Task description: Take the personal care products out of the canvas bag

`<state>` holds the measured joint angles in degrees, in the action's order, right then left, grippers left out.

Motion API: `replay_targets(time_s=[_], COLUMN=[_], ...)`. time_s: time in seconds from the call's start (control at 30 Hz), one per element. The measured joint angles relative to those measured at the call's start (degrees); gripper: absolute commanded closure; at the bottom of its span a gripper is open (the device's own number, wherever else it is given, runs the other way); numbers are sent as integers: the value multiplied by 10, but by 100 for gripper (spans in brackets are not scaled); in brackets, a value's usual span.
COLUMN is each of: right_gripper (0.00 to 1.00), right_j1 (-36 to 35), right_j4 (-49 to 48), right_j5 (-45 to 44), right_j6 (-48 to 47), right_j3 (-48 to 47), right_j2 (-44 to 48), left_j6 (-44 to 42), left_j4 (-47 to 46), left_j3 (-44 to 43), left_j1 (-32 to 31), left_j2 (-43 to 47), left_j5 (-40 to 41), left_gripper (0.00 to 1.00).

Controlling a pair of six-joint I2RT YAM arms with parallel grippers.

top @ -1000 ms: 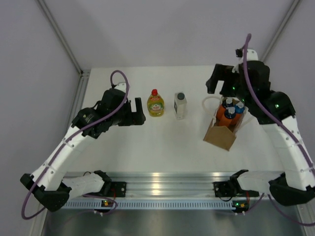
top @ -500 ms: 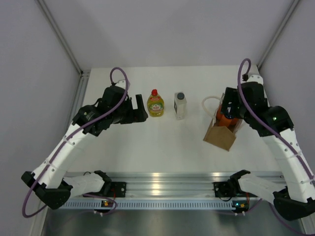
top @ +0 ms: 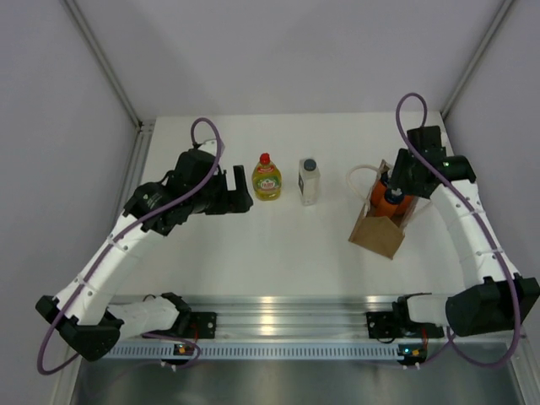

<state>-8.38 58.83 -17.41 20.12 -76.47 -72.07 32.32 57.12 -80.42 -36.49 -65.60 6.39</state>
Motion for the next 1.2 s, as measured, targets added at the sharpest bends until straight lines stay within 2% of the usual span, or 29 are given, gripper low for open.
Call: replay_targets(time_s=[0.1,0.2,0.4,0.67,1.2], right_gripper=[41,47,52,62,60], right_j1=[14,15,15,13,5], right_j4=[-7,-10,-18,-23,-23], right_j5=[2,0,-29,-56,-66], right_j6=[33,82,179,248,311], right_j3=[-16,-31,-40,-54,-34], right_j2=[-24,-44,-74,-94,-94], left_j6=[-4,-5,-5,-5,-5], left_j4=[1,1,0,1,1], left_j3=[8,12,14,28,37], left_j1=[0,0,0,0,0], left_j2=[7,8,8,15,18], left_j5=[0,0,1,6,20], left_gripper=[2,2,2,2,2])
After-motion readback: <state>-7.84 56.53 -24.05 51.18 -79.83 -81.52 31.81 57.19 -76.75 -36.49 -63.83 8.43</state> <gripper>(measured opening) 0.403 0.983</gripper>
